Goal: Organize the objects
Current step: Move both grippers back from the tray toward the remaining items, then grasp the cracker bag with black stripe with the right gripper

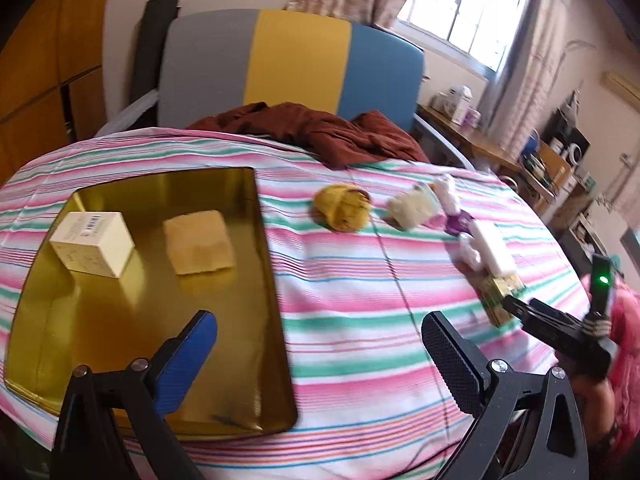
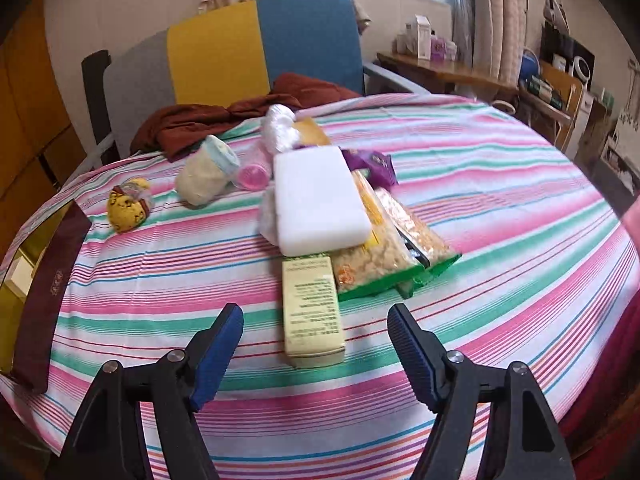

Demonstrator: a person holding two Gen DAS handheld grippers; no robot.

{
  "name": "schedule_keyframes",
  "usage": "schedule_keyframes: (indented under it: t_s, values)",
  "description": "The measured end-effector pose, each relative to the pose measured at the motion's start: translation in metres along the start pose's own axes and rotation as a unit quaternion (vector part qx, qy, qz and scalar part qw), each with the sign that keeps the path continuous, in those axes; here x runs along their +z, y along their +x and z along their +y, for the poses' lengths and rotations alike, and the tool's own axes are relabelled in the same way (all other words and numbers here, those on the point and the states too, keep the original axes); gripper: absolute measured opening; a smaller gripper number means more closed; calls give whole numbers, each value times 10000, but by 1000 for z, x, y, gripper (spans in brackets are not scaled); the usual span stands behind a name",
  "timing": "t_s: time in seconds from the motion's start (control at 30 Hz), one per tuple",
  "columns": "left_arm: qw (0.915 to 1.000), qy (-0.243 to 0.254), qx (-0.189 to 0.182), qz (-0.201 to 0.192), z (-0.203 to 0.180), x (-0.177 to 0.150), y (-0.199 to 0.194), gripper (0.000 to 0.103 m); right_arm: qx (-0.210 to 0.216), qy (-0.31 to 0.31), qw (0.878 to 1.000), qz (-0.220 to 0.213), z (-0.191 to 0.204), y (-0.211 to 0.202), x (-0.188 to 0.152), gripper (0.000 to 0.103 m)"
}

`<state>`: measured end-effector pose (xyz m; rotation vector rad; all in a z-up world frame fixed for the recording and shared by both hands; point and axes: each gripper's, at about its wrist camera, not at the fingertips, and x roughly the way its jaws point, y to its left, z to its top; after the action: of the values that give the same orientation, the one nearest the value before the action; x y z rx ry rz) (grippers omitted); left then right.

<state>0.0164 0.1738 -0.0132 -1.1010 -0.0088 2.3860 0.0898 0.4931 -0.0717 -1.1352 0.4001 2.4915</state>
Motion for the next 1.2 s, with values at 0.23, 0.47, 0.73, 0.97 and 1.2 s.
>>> schedule_keyframes:
  t_s: [0.23,0.47,0.73,0.97,1.2]
  values:
    - [9996,184,-53,190,-25,-6,8,103,674,61,9976,148,17,7,-9,76]
    - [9981,446,-20,413,-47,-9,21,103,1129,-412,9927,-66,22,-14,-16,73]
    - [9952,720,-145,640,-75,-12,39,103,-213,-363,9988,-255,-54,-9,6,72]
    - [9922,877,-268,850,-93,-15,51,103,-460,-948,9944,-10,-63,21,17,72]
    - [9895,1033,-287,968,-108,-16,62,103,-376,-1172,9923,155,-56,49,31,69]
